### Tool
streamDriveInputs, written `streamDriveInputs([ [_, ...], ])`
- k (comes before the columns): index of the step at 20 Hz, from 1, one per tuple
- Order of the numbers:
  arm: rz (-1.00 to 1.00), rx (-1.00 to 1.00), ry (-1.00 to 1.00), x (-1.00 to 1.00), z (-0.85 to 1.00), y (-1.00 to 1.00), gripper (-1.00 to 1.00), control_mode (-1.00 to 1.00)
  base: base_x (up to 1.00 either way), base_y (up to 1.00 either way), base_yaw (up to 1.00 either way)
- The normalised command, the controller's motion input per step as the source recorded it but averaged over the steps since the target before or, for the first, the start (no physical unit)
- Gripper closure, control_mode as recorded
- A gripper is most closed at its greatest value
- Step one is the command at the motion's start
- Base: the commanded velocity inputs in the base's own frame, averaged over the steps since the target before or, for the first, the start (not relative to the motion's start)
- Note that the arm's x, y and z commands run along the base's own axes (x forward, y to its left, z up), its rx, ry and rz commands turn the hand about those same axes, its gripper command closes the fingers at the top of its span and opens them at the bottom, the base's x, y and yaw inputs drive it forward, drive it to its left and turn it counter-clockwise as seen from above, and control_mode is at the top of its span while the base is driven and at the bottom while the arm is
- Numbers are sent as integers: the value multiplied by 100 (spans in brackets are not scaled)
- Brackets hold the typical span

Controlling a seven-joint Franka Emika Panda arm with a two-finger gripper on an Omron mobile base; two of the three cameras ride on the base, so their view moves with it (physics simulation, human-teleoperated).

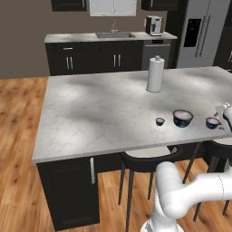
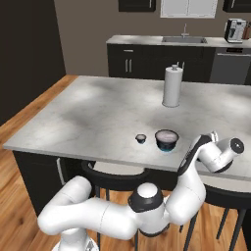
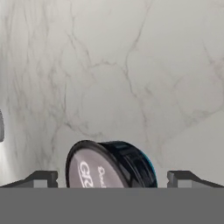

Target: Stack the yogurt containers by placing the smaller containers on top of the larger containers.

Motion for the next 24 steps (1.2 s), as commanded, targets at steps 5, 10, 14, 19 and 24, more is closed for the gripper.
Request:
streamDriveInputs([
  [5,0,0,0,0,0,0,-100,-100,0,0,0],
  [10,0,0,0,0,-2,0,-100,-100,0,0,0],
  [14,2,0,0,0,-7,0,-100,-100,0,0,0],
  [19,3,0,0,0,-8,7,-100,-100,0,0,0],
  [24,4,0,0,0,-8,2,-100,-100,0,0,0],
])
